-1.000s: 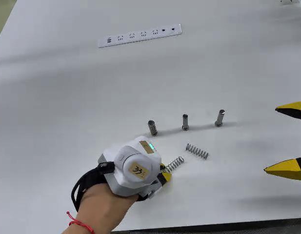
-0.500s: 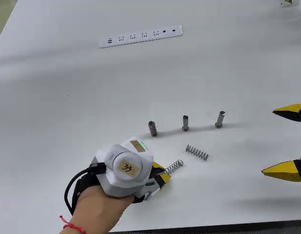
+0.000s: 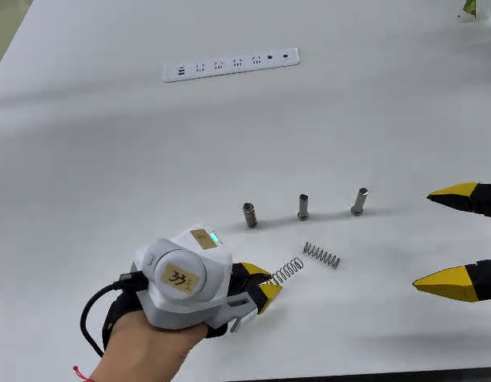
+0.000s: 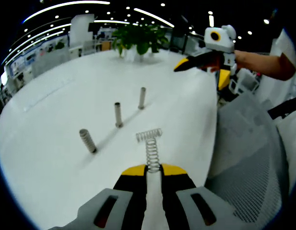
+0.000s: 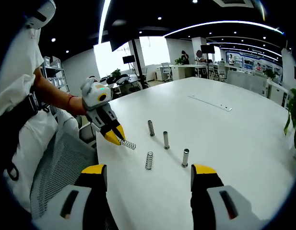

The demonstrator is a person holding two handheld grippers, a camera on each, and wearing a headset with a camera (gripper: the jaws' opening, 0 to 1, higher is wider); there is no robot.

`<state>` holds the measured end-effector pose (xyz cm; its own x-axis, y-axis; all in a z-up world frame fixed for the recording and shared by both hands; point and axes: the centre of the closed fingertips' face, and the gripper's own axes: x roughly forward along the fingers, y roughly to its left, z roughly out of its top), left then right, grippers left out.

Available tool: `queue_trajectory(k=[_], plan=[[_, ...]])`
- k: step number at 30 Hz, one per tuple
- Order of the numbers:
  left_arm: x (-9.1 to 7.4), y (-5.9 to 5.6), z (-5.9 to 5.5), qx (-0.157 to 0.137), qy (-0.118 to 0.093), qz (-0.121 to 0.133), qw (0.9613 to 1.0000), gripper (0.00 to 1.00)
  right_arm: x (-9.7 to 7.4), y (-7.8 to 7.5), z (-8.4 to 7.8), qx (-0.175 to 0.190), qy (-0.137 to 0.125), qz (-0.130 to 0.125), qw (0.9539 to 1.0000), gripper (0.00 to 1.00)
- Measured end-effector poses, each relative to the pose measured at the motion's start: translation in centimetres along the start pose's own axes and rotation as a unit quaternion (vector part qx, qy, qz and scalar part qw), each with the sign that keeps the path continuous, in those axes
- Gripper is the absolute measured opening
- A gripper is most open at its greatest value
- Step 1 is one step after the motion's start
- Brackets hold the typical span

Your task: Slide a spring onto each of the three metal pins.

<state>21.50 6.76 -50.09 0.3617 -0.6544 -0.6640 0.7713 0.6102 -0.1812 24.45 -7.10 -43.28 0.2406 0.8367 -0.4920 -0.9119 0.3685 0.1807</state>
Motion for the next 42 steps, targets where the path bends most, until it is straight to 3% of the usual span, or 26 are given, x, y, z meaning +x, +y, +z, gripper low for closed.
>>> queue_trajectory(k=[7, 10, 14, 17, 20, 24, 28, 37, 40, 42], plan=[[-1.2, -0.8, 3.2, 0.007, -0.052, -0.011, 0.9986, 0.10, 0.8, 1.3, 2.7, 0.029, -0.027, 0.015, 0.9991, 0.60], [-1.9, -1.2, 5.0, 0.009, -0.082, -0.016, 0.9965, 0.10, 1.5, 2.3, 4.3, 0.077, -0.053, 0.027, 0.9953, 0.55], [-2.7, -1.6, 7.0, 0.009, -0.118, -0.022, 0.9927, 0.10, 2.2, 2.7, 5.7, 0.103, -0.074, 0.029, 0.9915, 0.48], [-3.4, -1.8, 8.3, 0.009, -0.145, -0.025, 0.9891, 0.10, 2.6, 3.2, 7.3, 0.130, -0.104, 0.033, 0.9854, 0.45], [-4.1, -2.0, 9.7, 0.003, -0.173, -0.030, 0.9844, 0.10, 2.8, 3.4, 8.8, 0.170, -0.136, 0.037, 0.9754, 0.40], [-4.9, -2.2, 10.9, -0.002, -0.199, -0.033, 0.9794, 0.10, 3.0, 3.2, 9.2, 0.191, -0.146, 0.034, 0.9701, 0.33], [-5.5, -2.4, 11.8, -0.007, -0.220, -0.037, 0.9748, 0.10, 3.0, 3.0, 10.3, 0.241, -0.177, 0.042, 0.9534, 0.31], [-6.0, -2.9, 13.1, -0.005, -0.242, -0.044, 0.9693, 0.10, 3.1, 3.0, 11.2, 0.269, -0.197, 0.058, 0.9409, 0.25], [-6.0, -3.2, 13.3, -0.003, -0.246, -0.048, 0.9680, 0.10, 3.0, 3.1, 11.6, 0.285, -0.207, 0.067, 0.9336, 0.23], [-6.1, -3.3, 13.5, -0.002, -0.249, -0.050, 0.9673, 0.10, 3.0, 3.0, 11.7, 0.284, -0.207, 0.066, 0.9337, 0.21]])
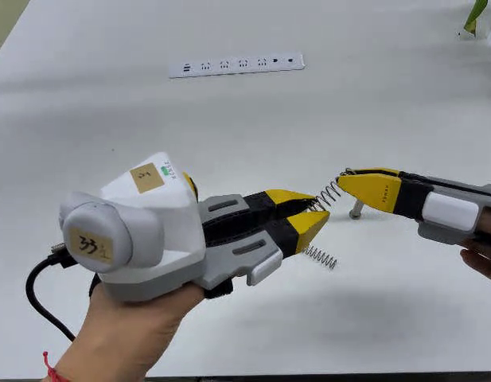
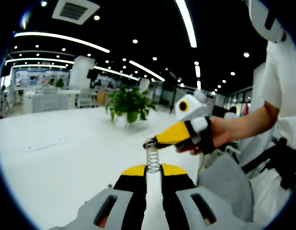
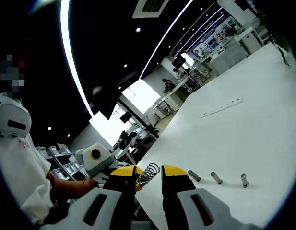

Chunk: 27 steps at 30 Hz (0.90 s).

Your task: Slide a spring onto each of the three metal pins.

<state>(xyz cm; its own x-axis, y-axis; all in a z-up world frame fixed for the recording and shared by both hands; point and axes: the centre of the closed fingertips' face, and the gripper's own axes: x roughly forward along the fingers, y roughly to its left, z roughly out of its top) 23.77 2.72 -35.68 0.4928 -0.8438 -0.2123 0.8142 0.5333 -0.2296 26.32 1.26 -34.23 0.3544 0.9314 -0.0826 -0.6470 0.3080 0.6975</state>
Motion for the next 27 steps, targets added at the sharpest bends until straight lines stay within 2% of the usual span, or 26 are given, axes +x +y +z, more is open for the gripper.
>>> queue_trajectory(k=[7, 12, 21, 27], plan=[[0.0, -0.3, 0.2, 0.001, -0.004, -0.004, 1.0000, 0.10, 0.0, 0.4, 0.1, 0.002, 0.000, 0.005, 1.0000, 0.13], [0.1, -0.4, 0.3, 0.000, -0.006, -0.008, 1.0000, 0.10, 0.1, 1.1, 0.2, -0.005, 0.004, 0.008, 0.9999, 0.13], [0.0, -0.9, 0.1, -0.001, -0.002, -0.020, 0.9998, 0.10, 0.5, 2.4, 0.1, -0.044, 0.032, 0.015, 0.9984, 0.11], [0.0, -1.2, -0.2, -0.003, 0.004, -0.028, 0.9996, 0.11, 0.6, 2.9, -0.1, -0.078, 0.053, 0.014, 0.9954, 0.11]])
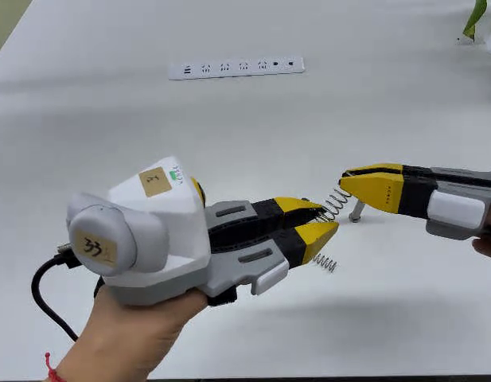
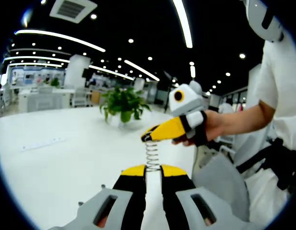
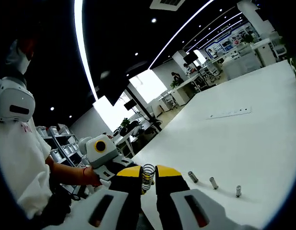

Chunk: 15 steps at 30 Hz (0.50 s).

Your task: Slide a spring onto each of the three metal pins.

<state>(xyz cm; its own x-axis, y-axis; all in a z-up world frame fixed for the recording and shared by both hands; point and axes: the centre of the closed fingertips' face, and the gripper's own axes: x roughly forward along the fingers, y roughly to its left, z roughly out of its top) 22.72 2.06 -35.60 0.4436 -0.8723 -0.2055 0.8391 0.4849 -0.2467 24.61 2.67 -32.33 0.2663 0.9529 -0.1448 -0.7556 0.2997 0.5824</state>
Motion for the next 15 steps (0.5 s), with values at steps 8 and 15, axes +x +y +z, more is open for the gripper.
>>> queue_trajectory(k=[8, 15], plan=[[0.20, -0.32, -0.18, 0.002, 0.008, -0.011, 0.9999, 0.11, 0.05, 0.76, -0.05, -0.067, 0.036, 0.002, 0.9971, 0.11], [0.32, -0.49, -0.38, 0.004, 0.014, -0.019, 0.9997, 0.11, 0.05, 0.88, -0.29, -0.129, 0.075, 0.008, 0.9887, 0.11]])
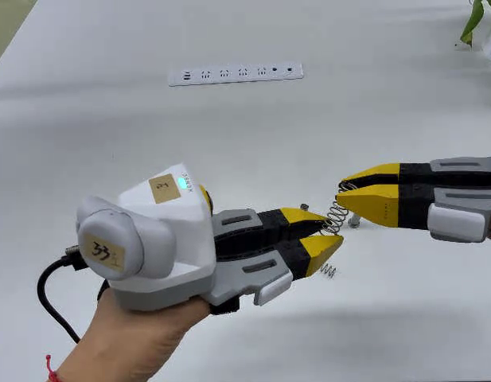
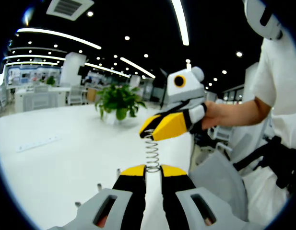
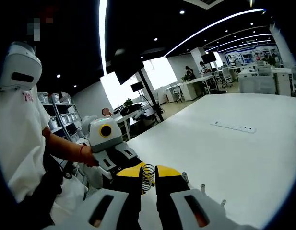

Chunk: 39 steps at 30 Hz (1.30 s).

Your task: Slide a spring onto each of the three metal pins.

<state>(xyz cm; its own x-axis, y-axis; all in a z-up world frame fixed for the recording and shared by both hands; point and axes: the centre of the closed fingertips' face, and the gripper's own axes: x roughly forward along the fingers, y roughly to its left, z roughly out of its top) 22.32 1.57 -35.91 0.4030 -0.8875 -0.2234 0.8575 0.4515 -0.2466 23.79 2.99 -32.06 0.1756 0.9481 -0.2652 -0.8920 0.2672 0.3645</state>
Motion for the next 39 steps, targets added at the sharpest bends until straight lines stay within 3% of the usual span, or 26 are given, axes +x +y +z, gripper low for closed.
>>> queue_trajectory(k=[5, 12, 16, 28, 30, 32, 35, 37, 39], plan=[[0.1, -0.1, -0.1, 0.002, 0.004, -0.005, 1.0000, 0.11, -0.1, 0.1, -0.3, -0.055, 0.031, 0.006, 0.9980, 0.11], [0.3, -0.4, -0.3, 0.010, 0.012, -0.012, 0.9998, 0.11, 0.1, 0.8, -0.5, -0.127, 0.073, 0.014, 0.9891, 0.11], [0.3, -0.4, -0.4, 0.016, 0.014, -0.012, 0.9997, 0.10, 0.0, 0.9, -0.6, -0.140, 0.083, 0.014, 0.9865, 0.11], [0.3, -0.7, -0.9, 0.026, 0.023, -0.020, 0.9992, 0.10, -0.4, 0.6, -0.4, -0.138, 0.099, 0.019, 0.9853, 0.14], [0.3, -0.8, -1.0, 0.027, 0.024, -0.022, 0.9991, 0.10, -0.6, 0.5, -0.3, -0.144, 0.112, 0.024, 0.9829, 0.17], [0.3, -0.8, -1.1, 0.031, 0.026, -0.023, 0.9989, 0.10, -1.0, 0.5, -0.7, -0.155, 0.140, 0.035, 0.9773, 0.20], [0.4, -0.8, -1.1, 0.034, 0.027, -0.026, 0.9987, 0.10, -1.4, 0.7, -1.1, -0.182, 0.187, 0.056, 0.9638, 0.24], [0.5, -0.8, -1.1, 0.039, 0.029, -0.027, 0.9985, 0.10, -1.5, 0.9, -1.4, -0.197, 0.217, 0.073, 0.9533, 0.25], [0.6, -0.9, -1.1, 0.041, 0.029, -0.028, 0.9983, 0.10, -1.5, 0.9, -1.8, -0.219, 0.249, 0.088, 0.9392, 0.25]])
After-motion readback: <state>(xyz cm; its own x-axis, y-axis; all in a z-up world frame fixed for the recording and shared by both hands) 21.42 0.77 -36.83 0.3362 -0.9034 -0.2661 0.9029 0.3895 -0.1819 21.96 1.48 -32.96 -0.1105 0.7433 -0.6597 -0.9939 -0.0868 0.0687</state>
